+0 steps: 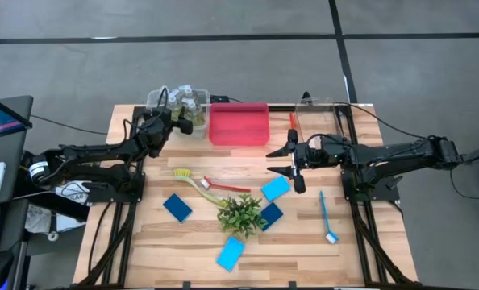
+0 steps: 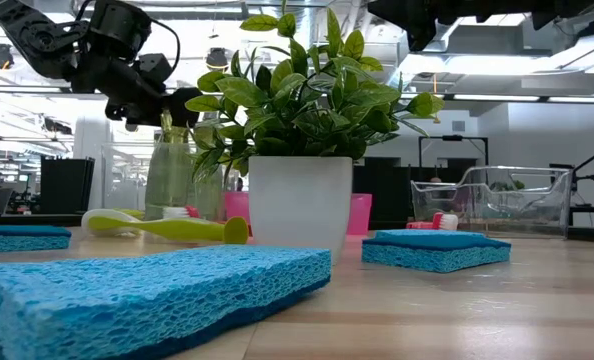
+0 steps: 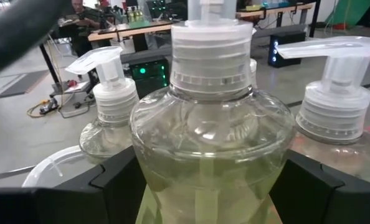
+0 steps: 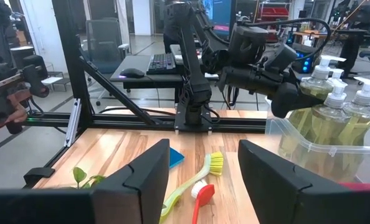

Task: Pick & Place Kitchen Sink Supplies
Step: Put the yellow dishwashing liquid into the white bin

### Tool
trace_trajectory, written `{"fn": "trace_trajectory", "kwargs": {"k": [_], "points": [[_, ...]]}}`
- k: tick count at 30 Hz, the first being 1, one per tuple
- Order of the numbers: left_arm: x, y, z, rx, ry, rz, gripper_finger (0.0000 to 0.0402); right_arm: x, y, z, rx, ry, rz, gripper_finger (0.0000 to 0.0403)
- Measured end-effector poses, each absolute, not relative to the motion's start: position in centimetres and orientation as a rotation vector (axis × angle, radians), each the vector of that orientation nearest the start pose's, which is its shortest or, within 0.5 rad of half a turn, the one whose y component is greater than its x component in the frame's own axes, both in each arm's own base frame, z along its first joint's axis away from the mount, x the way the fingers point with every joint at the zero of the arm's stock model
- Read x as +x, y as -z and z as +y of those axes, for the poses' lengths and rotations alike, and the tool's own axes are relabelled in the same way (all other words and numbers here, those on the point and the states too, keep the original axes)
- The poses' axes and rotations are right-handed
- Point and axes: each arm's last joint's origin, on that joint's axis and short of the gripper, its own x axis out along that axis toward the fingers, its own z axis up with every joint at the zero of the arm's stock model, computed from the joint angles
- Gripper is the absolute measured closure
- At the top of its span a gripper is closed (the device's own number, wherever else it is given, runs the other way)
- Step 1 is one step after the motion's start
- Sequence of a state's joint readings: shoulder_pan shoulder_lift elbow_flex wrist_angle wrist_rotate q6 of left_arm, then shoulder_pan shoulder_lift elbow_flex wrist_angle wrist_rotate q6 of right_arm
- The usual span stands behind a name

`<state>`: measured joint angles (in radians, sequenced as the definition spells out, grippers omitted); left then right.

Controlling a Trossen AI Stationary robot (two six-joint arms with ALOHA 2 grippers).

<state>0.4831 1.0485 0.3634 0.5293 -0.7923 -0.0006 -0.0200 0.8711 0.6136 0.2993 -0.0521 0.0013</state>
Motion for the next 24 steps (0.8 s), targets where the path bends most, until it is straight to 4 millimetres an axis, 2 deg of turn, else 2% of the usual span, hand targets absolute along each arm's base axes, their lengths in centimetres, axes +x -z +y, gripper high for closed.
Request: {"fn": "trace_trajectory", "kwargs": {"k": [15,24], "points": [[17.3,-20.9,10.2,0.110,-1.346,0.234,0.0114,19.9,-30.5,-0.2,0.000,-0.032,-0.041,0.0218],[17.0,-20.9,10.3,0.122,-1.437,0.241,0.0077,19.9,-30.5,-0.2,0.008,-0.032,-0.041,0.0222]]}}
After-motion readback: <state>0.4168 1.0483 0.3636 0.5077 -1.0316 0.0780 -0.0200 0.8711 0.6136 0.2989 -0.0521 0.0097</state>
